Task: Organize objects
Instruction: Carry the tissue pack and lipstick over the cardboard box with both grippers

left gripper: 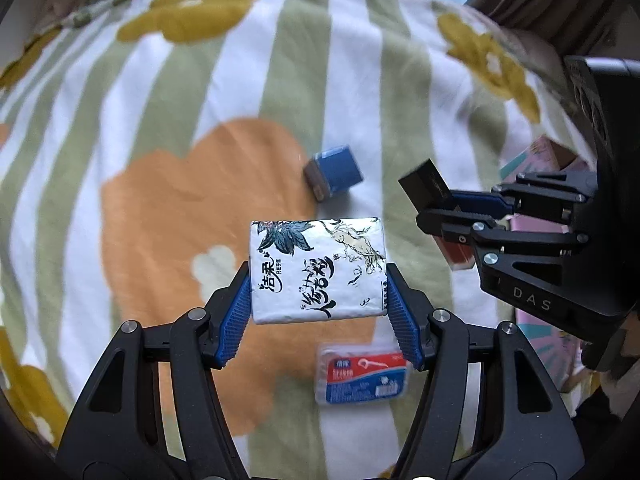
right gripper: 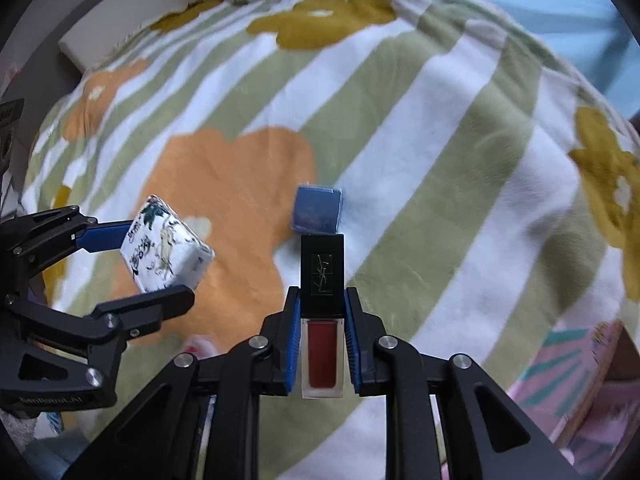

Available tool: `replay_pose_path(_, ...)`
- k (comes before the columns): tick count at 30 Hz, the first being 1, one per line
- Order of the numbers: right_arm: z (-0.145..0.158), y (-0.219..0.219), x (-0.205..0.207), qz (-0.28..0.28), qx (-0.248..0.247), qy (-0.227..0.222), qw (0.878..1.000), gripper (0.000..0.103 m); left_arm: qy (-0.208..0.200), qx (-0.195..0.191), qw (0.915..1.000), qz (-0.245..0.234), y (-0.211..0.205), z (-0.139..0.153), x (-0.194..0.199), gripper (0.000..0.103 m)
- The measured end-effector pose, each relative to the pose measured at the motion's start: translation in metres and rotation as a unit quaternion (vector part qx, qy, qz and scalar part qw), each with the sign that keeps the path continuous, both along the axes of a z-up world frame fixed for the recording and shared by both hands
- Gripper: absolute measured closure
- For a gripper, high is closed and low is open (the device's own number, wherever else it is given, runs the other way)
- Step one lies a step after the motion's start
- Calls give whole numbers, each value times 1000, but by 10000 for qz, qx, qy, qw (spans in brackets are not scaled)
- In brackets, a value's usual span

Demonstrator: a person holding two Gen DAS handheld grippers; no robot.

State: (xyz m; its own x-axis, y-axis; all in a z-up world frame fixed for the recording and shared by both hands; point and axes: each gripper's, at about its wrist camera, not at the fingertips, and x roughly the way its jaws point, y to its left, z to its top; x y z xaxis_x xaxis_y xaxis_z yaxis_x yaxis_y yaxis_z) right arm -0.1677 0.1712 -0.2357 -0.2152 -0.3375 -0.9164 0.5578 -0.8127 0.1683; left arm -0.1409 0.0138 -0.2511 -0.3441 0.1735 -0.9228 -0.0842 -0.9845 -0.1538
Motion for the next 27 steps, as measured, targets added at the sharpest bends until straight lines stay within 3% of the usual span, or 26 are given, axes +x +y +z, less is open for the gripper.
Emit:
replay_pose_path(8,73,7,33,-804,-134,54,9967,85,447,-70,9987,-234,-17,81,24,44)
replay_pose_path(15,133,22,81,-1660,-302,114,9856,85,695,23,9968,-387,-24,143,49,44)
replay_pose_path(20,158,28,119,-2019,-347,250,9785,85,686,47,9961,-550,-26,170,71,44)
replay_pose_path(27,172,38,146,-2439,-444,415,9679,85,820,103,9926,-889,-22,184,89,44)
